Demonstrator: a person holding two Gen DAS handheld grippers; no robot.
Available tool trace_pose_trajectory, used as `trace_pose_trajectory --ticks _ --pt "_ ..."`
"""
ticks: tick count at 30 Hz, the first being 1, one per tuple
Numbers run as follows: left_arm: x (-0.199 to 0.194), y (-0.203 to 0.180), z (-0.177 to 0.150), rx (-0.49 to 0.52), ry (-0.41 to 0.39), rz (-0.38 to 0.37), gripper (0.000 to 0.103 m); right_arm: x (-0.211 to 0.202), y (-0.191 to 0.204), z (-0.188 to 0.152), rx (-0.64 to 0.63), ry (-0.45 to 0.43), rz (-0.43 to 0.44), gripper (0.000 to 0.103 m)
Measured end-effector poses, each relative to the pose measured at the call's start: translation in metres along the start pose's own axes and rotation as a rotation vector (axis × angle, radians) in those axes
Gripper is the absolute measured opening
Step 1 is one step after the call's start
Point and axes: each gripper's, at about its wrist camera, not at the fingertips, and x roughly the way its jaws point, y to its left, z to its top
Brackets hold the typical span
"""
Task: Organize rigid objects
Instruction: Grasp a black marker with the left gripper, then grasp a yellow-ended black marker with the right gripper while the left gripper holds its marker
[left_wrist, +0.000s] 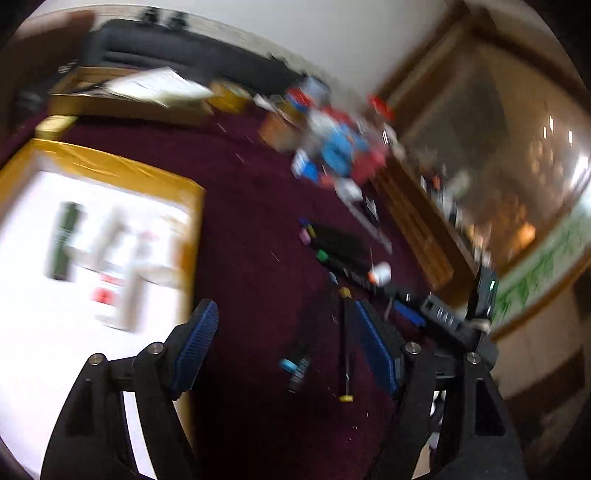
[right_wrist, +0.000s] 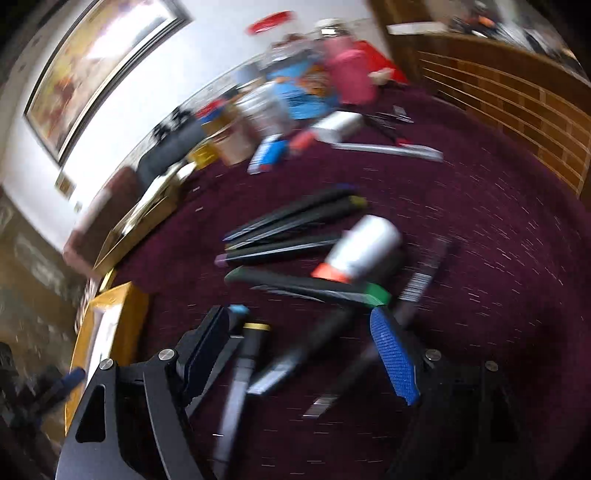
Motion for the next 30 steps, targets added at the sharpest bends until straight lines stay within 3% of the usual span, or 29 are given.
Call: trace_pose_trajectory --ticks 5,7,9,12,16,23,26,30 --pt "0.056 -0.041 -0.013 0.194 0.079 0.146 0.074 -0.002 -0.037 -0.006 0.066 -0.026 0.054 0.075" --pt "0.074 -0.046 -0.014 0.248 0.106 0.180 0.069 -0.004 -0.040 -0.008 0.083 -0.040 0.084 0.074" --pt "0.095 -0.044 -0.013 0.261 0.155 0.188 0.038 -0.004 -0.041 -0.008 0.086 -0.042 0.091 0.074" --pt "0.098 -0.036 -0.015 0.218 0.161 0.161 0.024 -0.004 -0.042 -0.009 0.087 -0.043 0.097 0.074" --pt "0.095 -0.034 -0.017 0.210 0.158 0.174 0.023 -0.002 -0.043 -0.010 0.092 -0.044 0.109 0.075" --pt "0.116 -0.063 -0.018 0.340 0.140 0.305 0.025 0.002 -0.043 -0.010 0.076 -0.045 0.098 0.076" --pt "0.112 -0.057 -0.017 0.285 0.132 0.220 0.014 0.003 -0.039 -0.010 0.059 -0.044 0.088 0.078" --pt "0.076 -0.039 -0.019 0.145 0.059 0.079 0.012 0.004 -0.037 -0.010 0.049 -0.042 0.082 0.079"
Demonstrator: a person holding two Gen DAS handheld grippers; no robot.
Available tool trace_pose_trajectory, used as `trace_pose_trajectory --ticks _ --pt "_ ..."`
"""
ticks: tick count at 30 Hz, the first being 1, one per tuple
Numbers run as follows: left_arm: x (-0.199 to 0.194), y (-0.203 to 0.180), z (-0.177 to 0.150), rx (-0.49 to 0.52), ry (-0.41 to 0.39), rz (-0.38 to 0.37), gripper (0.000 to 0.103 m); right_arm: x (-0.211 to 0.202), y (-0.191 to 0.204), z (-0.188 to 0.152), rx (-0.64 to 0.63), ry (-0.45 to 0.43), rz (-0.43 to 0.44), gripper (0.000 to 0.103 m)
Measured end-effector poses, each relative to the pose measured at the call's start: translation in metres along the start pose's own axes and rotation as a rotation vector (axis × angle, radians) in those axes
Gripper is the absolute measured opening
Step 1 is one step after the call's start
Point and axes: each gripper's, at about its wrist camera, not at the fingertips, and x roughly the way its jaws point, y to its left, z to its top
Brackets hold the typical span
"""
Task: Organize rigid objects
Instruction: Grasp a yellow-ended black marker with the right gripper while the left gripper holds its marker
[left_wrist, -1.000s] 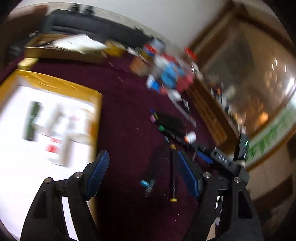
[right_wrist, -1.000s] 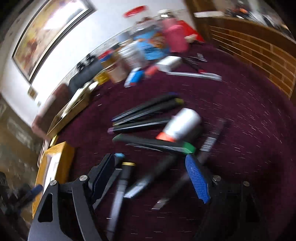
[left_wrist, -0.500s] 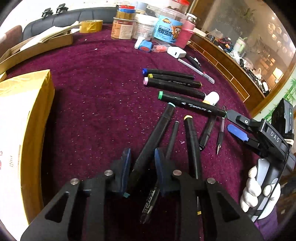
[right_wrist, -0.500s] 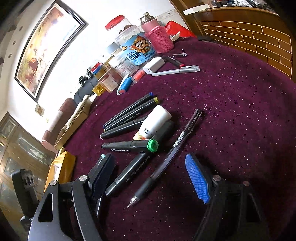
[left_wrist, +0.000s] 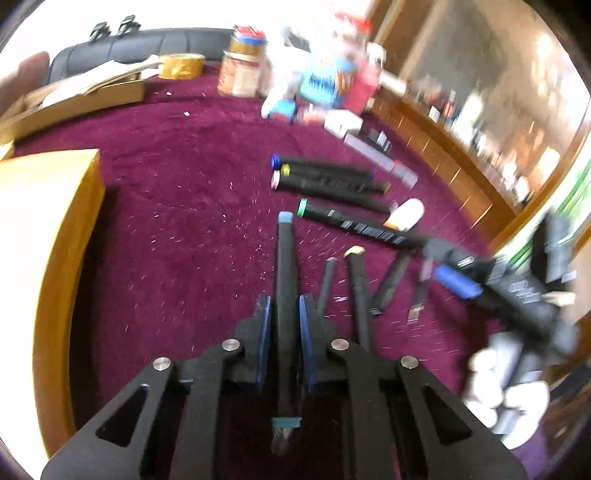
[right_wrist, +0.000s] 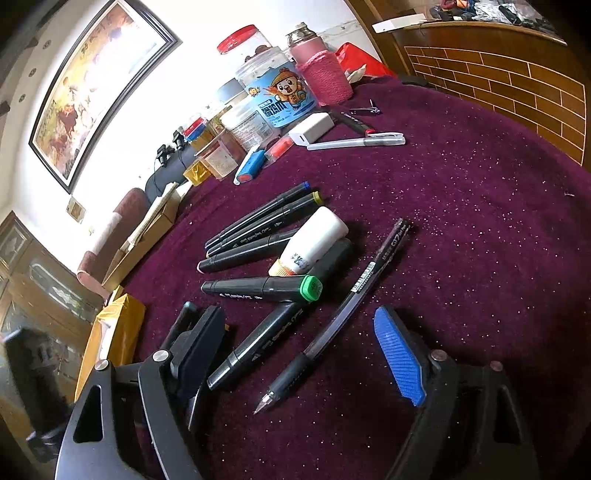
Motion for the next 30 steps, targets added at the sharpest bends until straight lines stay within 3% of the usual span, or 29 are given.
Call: trace_pose_trajectory --ticks 3,8,12,16,18,21,22,23,30 --pt "-0.037 0.014 -0.008 -0.096 -0.085 -0.104 0.012 0.000 0.000 0.000 0.000 0.000 -0.001 0.079" --pt "-0.077 0.026 -0.018 -0.147 -0.169 -0.179 0.012 0.000 0.006 0.000 -0.024 0.014 -0.044 0.079" --pt "-0.089 0.020 -0.026 -0.077 -0.182 -0.136 0.012 -0.015 0.030 -0.007 -0.089 -0.002 -0.057 0.079" --pt "-0.062 0.003 -0.036 0.027 -0.089 -0.041 0.012 -0.016 0.064 -0.021 -0.169 0.063 -0.009 0.078" --pt "-0.047 0.001 -0.039 0.045 -0.048 -0.003 0.012 -0.009 0.083 -0.032 -0.218 0.131 0.026 0.073" --pt "-0.034 0.009 -0.043 0.014 -0.018 0.029 0.012 0.009 0.106 -0.050 -0.317 0.221 -0.018 0.044" --pt "-0.032 0.012 -0.044 0.002 -0.009 0.033 0.012 0.016 0.113 -0.056 -0.360 0.239 -0.061 0.027" --pt "-0.030 0.017 -0.046 -0.020 -0.002 0.035 0.012 0.022 0.115 -0.061 -0.383 0.249 -0.092 0.020" --pt "-0.025 0.018 -0.044 -0.011 0.007 0.057 0.014 0.022 0.108 -0.060 -0.363 0.245 -0.106 0.018"
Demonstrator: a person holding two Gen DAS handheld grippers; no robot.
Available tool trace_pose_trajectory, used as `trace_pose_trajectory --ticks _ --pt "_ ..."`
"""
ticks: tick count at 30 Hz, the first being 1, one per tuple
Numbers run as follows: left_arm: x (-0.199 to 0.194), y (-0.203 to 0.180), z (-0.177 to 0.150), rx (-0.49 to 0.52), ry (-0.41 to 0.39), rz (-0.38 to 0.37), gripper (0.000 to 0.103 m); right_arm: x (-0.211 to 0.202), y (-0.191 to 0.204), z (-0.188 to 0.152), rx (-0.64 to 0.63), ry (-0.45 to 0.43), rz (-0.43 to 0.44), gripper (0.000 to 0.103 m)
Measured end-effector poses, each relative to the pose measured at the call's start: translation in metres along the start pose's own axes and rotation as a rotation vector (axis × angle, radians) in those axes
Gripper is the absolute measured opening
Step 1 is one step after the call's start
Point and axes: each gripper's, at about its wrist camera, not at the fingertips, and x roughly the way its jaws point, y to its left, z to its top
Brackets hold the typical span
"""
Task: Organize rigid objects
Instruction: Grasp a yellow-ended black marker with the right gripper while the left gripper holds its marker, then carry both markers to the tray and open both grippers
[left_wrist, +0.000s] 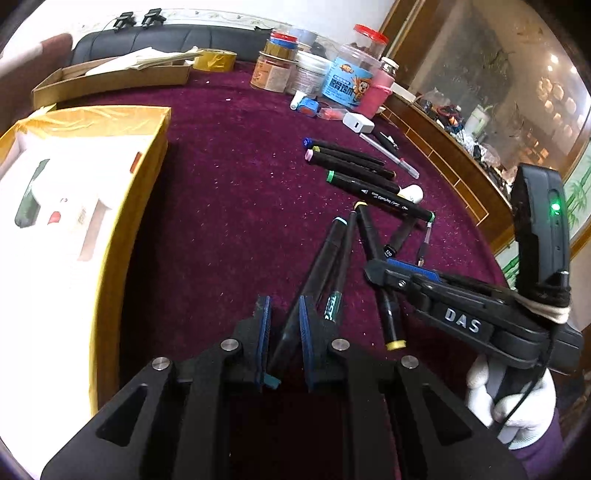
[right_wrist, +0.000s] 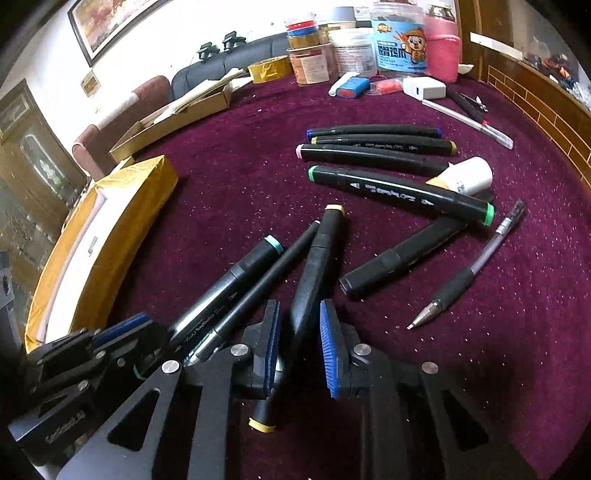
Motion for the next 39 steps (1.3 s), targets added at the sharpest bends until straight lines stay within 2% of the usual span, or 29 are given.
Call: trace_pose_trajectory --ticks 3,5,11,14,19,21,24,27,33,36,39 --pt "0.008 -0.010 0.005 0.043 0.000 0.018 0.017 -0.003 -0.010 -0.002 0.023 0.006 0.007 0.017" --pt "0.015 -0.017 0.004 0.058 0.035 -0.009 0.017 -0.008 -0.016 -0.004 0.032 0.005 0.016 0.017" --pt "0.013 -0.015 0.001 0.055 0.043 -0.004 0.017 -0.012 -0.027 -0.008 0.019 -0.005 0.020 0.015" --pt "0.022 -0.020 0.008 0.075 0.060 0.041 0.019 -0.012 -0.026 -0.007 0.008 -0.006 0.016 0.015" --pt "0.036 -0.047 0.011 0.219 0.037 0.138 0.021 -0.005 -0.012 -0.001 -0.052 -0.001 -0.039 0.017" --pt "0.036 -0.046 0.010 0.216 0.036 0.106 0.012 -0.002 -0.007 0.000 -0.082 -0.013 -0.065 0.018" --pt "0.030 -0.032 0.011 0.137 0.037 0.036 0.012 0.000 -0.004 0.000 -0.098 -0.028 -0.078 0.014" --pt "0.019 -0.018 0.010 0.050 0.033 -0.043 0.012 -0.005 -0.014 -0.001 -0.035 -0.025 0.008 0.013" --pt "-0.036 0.005 0.009 -0.065 -0.056 -0.199 0.012 -0.031 -0.023 0.000 0.075 -0.051 0.193 0.013" --pt "-0.069 0.026 0.015 -0.108 -0.114 -0.226 0.012 -0.043 -0.008 0.009 0.066 -0.054 0.265 0.013" --pt "-0.097 0.058 0.023 -0.152 -0.157 -0.202 0.012 -0.046 0.017 0.020 0.049 -0.038 0.341 0.013"
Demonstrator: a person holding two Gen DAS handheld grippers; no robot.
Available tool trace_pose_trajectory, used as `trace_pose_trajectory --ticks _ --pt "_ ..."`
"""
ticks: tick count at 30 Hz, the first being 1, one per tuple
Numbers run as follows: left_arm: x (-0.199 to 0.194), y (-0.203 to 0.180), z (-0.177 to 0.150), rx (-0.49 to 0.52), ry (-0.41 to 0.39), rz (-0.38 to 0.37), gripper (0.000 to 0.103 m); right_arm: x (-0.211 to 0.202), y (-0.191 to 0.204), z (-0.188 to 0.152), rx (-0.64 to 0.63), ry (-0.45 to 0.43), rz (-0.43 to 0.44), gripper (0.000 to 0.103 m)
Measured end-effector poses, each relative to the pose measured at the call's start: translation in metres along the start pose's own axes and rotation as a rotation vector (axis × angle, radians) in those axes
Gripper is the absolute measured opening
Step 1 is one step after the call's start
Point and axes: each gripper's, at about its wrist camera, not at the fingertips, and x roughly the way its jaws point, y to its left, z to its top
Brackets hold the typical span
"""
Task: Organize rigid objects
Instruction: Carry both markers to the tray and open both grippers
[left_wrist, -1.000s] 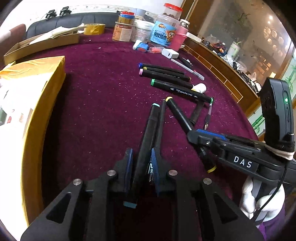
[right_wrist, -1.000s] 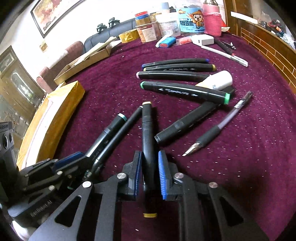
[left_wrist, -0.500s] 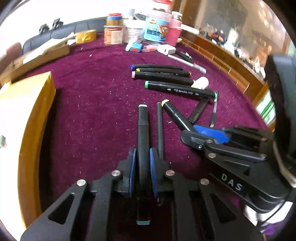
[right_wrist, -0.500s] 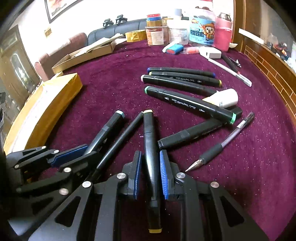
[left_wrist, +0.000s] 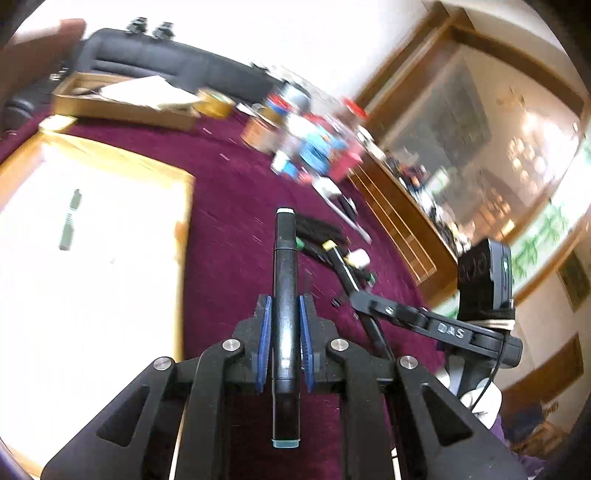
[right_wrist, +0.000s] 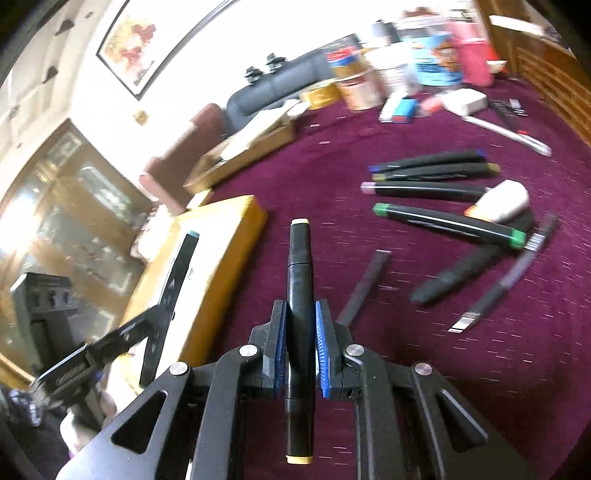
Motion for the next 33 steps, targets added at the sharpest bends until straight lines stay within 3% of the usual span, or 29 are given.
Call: trace_pose_trajectory --ticks 5,11,17,23,33 --pt "-0.034 0.052 0.034 -0.035 -0.053 0.165 0.012 0.030 0.045 0.019 -0.008 0.062 0.112 0.014" --pt "-0.026 0.116 0.060 -0.096 -0.015 0.306 0.012 0.090 0.093 0.042 0.020 0.138 0.168 0.014" --pt "-0.001 0.171 0.062 -0.206 0.043 0.344 0.012 0.170 0.137 0.051 0.060 0.225 0.157 0.014" --pt "0.001 0.198 0.059 -0.304 0.037 0.308 0.012 0.231 0.168 0.049 0.062 0.284 0.125 0.014" --pt "-0.001 0.203 0.048 -0.379 0.026 0.268 0.017 0.255 0.172 0.054 0.031 0.285 0.018 0.017"
